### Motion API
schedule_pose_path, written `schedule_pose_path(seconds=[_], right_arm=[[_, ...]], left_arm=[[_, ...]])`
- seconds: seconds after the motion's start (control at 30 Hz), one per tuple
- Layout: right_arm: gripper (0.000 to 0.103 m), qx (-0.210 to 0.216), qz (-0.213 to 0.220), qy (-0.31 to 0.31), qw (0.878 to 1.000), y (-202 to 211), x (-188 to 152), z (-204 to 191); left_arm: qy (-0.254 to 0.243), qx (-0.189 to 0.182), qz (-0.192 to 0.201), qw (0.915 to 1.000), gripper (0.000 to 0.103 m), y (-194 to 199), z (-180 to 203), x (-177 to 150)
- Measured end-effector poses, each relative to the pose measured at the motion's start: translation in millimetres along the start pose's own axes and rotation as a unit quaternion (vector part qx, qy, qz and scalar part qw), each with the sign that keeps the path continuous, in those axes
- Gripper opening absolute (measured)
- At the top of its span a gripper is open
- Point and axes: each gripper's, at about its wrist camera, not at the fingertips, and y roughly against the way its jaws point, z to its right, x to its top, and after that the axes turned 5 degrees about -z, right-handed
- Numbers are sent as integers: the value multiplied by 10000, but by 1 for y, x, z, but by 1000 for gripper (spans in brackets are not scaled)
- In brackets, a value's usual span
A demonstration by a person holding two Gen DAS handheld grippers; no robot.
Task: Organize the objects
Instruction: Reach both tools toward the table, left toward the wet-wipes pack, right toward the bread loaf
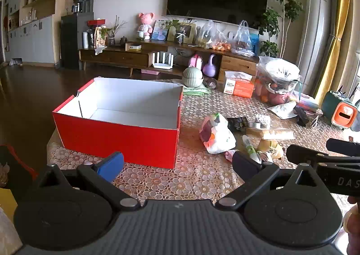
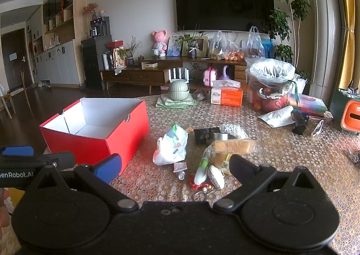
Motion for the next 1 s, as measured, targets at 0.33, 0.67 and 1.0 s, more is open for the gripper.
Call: schedule_pose_path(seconds=[0.33,0.67,1.0], right_arm=[[101,60,-77,4,10000,-4,-5,0],[101,-292,-179,-103,9994,-21,-1,28],[101,-824,-483,-56,9954,-71,0,78]], left_arm=[[-9,-98,-11,10000,103,-1,3,0],[-397,-217,-130,9989,103,-33,22,9],[-813,-248,-146,9963,103,-105,65,36]])
